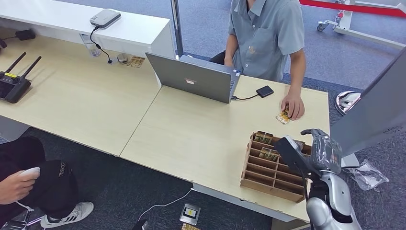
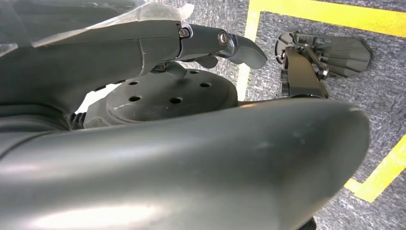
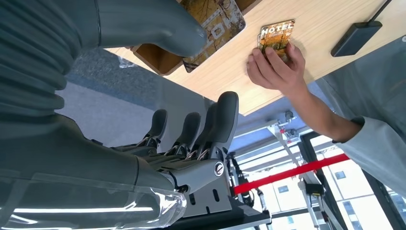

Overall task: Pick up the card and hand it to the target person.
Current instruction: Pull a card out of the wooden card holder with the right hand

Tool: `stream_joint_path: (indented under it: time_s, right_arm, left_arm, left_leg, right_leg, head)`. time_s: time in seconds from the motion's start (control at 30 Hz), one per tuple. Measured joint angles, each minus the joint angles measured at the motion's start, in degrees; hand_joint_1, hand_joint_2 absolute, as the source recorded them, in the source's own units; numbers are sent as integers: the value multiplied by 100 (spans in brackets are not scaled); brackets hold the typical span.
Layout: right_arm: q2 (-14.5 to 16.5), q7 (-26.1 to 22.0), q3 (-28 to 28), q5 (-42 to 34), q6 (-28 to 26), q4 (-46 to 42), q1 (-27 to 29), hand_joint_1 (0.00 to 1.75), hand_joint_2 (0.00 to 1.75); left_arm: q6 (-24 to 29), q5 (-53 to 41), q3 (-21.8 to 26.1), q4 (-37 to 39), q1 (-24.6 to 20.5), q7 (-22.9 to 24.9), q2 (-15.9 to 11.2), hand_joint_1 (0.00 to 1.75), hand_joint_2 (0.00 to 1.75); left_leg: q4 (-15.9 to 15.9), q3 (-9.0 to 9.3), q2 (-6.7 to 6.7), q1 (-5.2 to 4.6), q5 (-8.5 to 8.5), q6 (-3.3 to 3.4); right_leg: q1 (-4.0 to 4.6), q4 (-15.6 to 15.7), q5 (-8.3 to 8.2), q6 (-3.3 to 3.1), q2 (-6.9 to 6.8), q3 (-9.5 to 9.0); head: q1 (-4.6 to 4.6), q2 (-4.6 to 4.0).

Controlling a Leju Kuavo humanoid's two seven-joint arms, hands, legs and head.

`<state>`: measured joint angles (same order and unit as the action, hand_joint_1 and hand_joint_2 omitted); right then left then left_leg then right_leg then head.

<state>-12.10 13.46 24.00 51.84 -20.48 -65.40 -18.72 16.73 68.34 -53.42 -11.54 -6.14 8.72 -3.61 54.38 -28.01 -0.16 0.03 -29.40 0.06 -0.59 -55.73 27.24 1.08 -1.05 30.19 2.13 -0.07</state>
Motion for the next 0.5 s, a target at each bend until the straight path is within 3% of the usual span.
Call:
stream_joint_path:
  time_s: [0.5]
  right_arm:
    - [209, -291, 16, -148, -67, 597, -360, 78, 175]
  left_arm:
    - [176, 61, 0, 0, -5, 28, 3, 0, 0]
  left_leg:
    - [0, -1, 0, 0, 0, 0]
  right_leg:
    - [1, 0, 0, 0, 0, 0]
  head:
    - [1, 0]
